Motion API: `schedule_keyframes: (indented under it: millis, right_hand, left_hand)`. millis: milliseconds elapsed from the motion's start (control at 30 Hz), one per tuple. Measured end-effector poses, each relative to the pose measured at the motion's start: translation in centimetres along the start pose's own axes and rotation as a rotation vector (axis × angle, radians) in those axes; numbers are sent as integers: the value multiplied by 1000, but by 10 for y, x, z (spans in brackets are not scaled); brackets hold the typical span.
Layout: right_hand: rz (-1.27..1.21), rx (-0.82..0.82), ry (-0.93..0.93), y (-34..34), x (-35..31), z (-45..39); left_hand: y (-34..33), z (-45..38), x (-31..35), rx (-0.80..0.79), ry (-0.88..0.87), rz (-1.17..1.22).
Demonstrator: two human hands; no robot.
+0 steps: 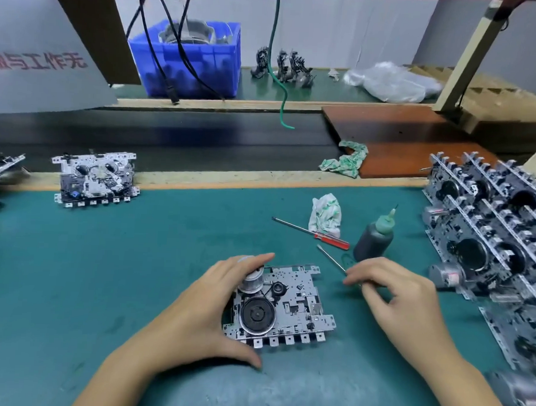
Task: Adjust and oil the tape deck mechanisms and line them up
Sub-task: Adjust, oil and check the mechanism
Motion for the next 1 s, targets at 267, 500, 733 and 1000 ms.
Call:
schedule_keyframes:
  millis: [267,500,733,1000]
  right_hand:
    - [-7,-3,-17,-2,-1,0]
    - [-11,24,-90,-1,3,-1]
    - [-123,-25,-145,-2,-9,-2]
    - [120,-681,81,-37,-40,5]
  left_hand:
    - [-2,0,8,57,-10,-36]
    - [1,1,-1,26,19,-7]
    - [-3,0,-1,5,28,28]
    - [-2,-2,1,28,8,31]
Point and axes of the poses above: each hand's wrist, its own z-axis away from the middle knuckle, its own y-axis out of the back of the hand, x = y × z, the point moved 6 cm from there along -z, towards the middle knuckle, and after that the axes turned 12 degrees about x, right-handed, at the moved point
